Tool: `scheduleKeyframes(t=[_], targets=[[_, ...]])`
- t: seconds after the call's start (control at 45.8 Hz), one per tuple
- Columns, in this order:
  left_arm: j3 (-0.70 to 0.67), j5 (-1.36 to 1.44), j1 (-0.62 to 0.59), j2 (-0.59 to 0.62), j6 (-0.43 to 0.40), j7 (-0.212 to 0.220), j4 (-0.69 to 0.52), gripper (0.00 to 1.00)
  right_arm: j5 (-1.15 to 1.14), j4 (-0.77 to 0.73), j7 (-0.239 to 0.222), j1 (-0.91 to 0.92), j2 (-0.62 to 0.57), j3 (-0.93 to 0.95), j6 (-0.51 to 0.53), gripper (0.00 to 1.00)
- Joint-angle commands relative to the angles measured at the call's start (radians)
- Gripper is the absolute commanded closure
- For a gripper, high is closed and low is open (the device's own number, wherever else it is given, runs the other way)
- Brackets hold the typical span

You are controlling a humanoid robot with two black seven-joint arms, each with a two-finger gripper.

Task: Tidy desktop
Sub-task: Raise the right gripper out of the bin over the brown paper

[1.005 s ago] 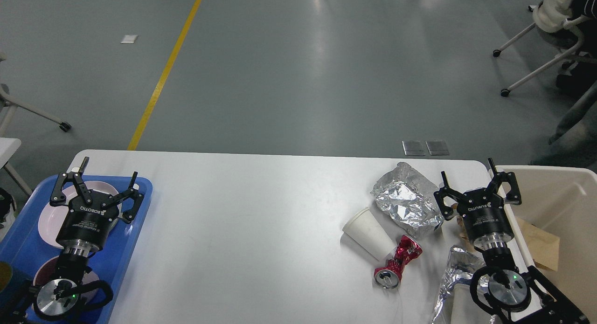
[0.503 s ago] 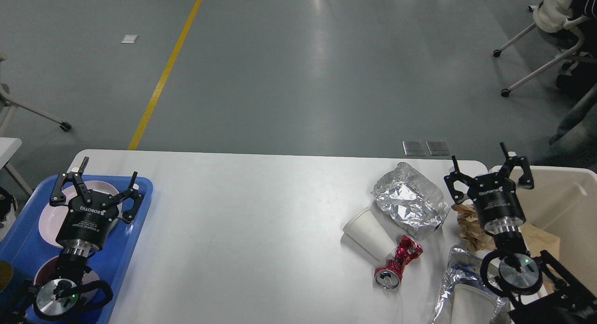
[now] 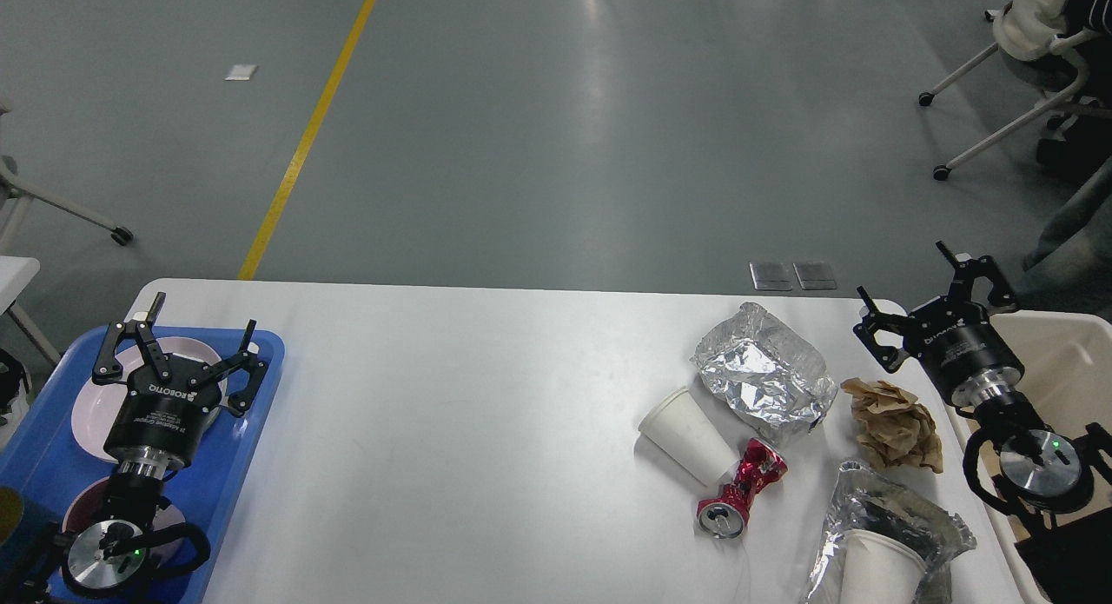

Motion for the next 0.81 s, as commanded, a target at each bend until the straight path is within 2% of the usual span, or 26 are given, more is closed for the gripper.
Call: scheduleKeyframes(t=[0.0, 0.219, 0.787], targets=[[0.000, 0.000, 0.000, 0.000, -0.001, 0.000, 0.000, 0.03, 0.000, -0.001, 0.005, 0.000, 0.011, 0.001, -0.003, 0.00], [0.000, 0.000, 0.000, 0.000, -0.001, 0.000, 0.000, 0.03, 0.000, 0.006, 0.005, 0.003, 0.071, -0.003, 0.001, 0.00], [0.000, 0.000, 0.000, 0.000, -0.001, 0.000, 0.000, 0.03, -0.002, 0.022, 0.001, 0.010, 0.061, -0.026, -0.028, 0.00]])
